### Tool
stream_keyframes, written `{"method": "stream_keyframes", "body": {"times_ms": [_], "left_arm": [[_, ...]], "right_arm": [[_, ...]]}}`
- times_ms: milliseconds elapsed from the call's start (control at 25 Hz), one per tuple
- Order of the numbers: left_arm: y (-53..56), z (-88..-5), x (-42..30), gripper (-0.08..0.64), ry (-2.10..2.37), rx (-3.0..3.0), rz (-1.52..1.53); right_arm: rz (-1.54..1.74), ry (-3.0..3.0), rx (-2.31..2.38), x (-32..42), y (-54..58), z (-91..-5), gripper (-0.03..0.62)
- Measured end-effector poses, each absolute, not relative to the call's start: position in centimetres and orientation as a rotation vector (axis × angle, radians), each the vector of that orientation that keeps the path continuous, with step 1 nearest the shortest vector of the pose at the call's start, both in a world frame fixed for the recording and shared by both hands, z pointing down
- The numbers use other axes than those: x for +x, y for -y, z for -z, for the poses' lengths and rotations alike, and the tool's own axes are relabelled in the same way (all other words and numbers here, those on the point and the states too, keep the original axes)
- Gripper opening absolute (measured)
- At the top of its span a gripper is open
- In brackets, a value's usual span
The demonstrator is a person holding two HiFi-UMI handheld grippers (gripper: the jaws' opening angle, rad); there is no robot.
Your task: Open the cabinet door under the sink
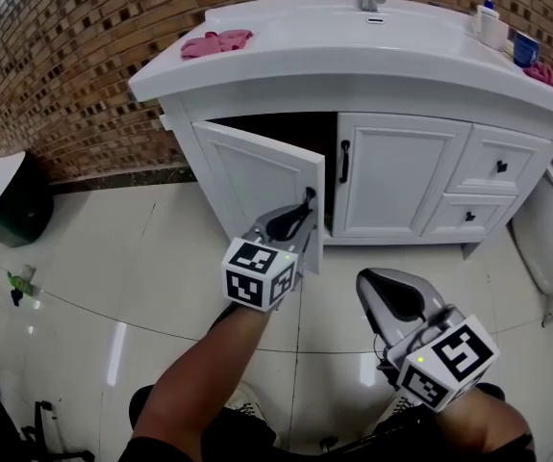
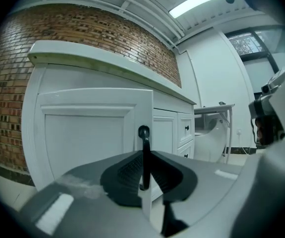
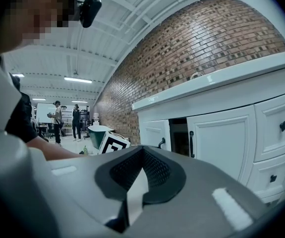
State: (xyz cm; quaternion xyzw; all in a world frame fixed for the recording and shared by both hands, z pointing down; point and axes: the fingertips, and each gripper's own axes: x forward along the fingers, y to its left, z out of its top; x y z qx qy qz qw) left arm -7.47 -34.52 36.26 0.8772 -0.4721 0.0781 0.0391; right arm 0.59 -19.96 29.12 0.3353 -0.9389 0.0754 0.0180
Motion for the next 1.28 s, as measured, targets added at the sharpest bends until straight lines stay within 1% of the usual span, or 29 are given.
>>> {"method": "stream_keyframes", "body": {"times_ms": [640,1280], "left_arm": [[26.4,-36.4,-14.2,0.043,1.443,2.634,-0.245],[21.4,-36.2,-25.6,0.034,1.689,2.471,-0.23]], "right_arm": [[-0.287,2.925,0.978,-2.1,16.8,-29.3,0.008],[-0.18,2.925,0.98,-2.6,12.8,-28.5,0.008]]}}
